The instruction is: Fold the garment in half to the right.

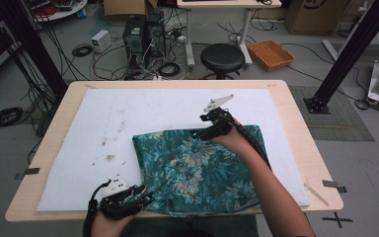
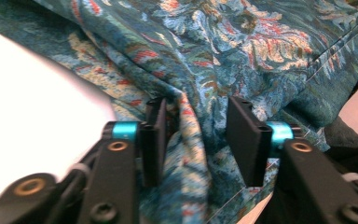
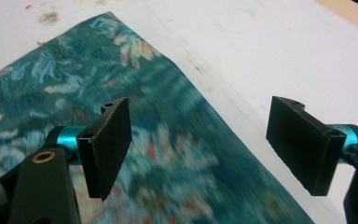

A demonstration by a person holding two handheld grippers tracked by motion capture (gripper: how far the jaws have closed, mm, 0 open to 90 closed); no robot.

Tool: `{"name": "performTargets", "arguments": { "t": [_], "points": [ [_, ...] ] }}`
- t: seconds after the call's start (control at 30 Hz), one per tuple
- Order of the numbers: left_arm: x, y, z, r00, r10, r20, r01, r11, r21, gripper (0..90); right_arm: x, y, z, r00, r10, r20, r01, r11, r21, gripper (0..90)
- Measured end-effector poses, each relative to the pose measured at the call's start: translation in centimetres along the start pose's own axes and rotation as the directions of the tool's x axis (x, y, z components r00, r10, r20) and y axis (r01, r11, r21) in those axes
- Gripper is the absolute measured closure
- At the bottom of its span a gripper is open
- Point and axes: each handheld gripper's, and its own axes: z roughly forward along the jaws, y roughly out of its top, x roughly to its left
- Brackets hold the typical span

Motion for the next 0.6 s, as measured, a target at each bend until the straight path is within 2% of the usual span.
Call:
{"name": "performTargets", "arguments": {
  "t": [0.1,0.27,0.4,0.6],
  "points": [
    [-0.4,0.1,0.2,0.9998,0.016,-0.008,-0.016,0.9999,0.006,58.6,0.6,1.0,1.8,0.9997,-0.018,-0.017,0.018,1.000,0.019,22.6],
    [-0.7,0.2,0.4,0.9964,0.066,-0.053,-0.064,0.9976,0.024,77.2,1.3,2.1,4.2,0.9985,-0.036,-0.041,0.037,0.999,0.032,22.6],
    [-0.7,0.3,0.5,0.9972,0.064,-0.038,-0.063,0.9977,0.023,84.7,1.6,2.7,5.7,0.9979,-0.039,-0.052,0.042,0.998,0.053,22.6],
    [-0.3,0.3,0.5,0.9987,0.051,-0.007,-0.051,0.9986,0.014,85.5,2.3,3.6,7.7,0.9960,-0.050,-0.074,0.055,0.997,0.063,22.1]
  ]
}}
